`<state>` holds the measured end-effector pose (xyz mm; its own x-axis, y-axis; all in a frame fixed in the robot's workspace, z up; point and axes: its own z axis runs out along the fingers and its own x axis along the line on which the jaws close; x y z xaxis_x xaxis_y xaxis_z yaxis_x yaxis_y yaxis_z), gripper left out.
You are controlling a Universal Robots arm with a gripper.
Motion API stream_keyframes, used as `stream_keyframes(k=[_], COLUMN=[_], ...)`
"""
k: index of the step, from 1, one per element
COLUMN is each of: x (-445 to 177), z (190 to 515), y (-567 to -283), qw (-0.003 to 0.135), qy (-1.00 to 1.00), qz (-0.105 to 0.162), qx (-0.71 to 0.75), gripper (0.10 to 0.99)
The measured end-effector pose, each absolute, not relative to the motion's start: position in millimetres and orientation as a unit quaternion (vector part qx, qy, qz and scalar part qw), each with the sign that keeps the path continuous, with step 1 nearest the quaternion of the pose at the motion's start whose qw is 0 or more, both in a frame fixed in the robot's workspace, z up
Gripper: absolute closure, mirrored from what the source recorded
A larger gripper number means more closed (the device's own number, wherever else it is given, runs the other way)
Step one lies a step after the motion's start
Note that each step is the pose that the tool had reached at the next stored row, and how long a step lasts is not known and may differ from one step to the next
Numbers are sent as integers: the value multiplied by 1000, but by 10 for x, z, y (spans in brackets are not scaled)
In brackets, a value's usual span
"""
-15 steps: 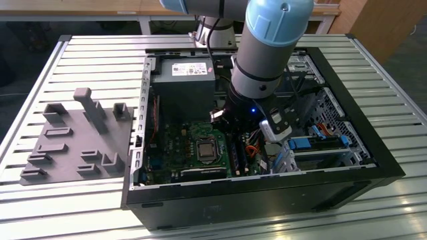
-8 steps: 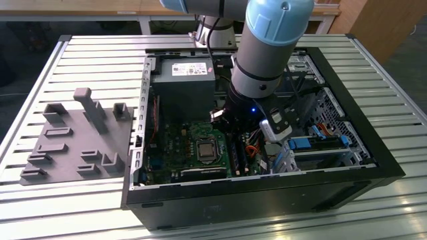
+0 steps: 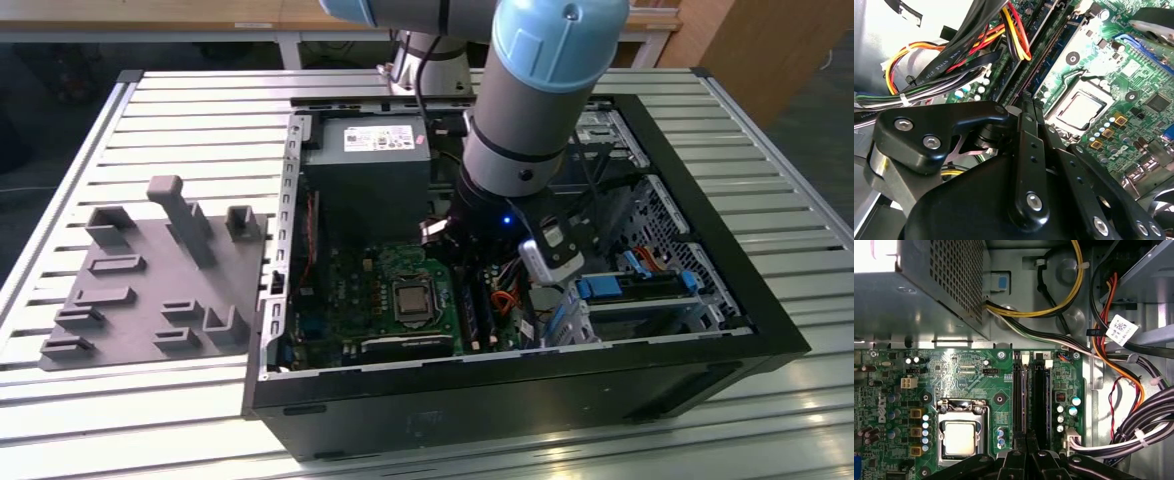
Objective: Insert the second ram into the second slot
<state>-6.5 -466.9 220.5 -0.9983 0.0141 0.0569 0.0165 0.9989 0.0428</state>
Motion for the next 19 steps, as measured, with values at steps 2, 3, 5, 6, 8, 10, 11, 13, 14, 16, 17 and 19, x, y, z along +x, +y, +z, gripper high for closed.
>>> stream_keyframes(k=[2, 3, 5, 6, 8, 10, 11, 13, 14, 16, 17, 19], x=[-63, -62, -62, -62, -62, -62, -62, -62, -62, -62, -62, -62], z=[2204, 2204, 2203, 2201, 2197, 2191, 2182, 2172, 2170, 2169, 2169, 2168], y=[-4669, -4669, -4670, -4670, -4670, -4670, -4669, -4669, -4669, -4670, -4670, -4670], qw=[28, 28, 28, 28, 28, 28, 28, 28, 28, 28, 28, 28], qy=[-999, -999, -999, -999, -999, -999, -999, -999, -999, -999, -999, -999], qz=[-22, -22, -22, -22, -22, -22, -22, -22, -22, -22, -22, -22], qx=[-10, -12, -15, -15, -15, -15, -15, -15, -15, -15, -15, -15], gripper=[969, 969, 969, 969, 969, 969, 969, 969, 969, 969, 969, 969])
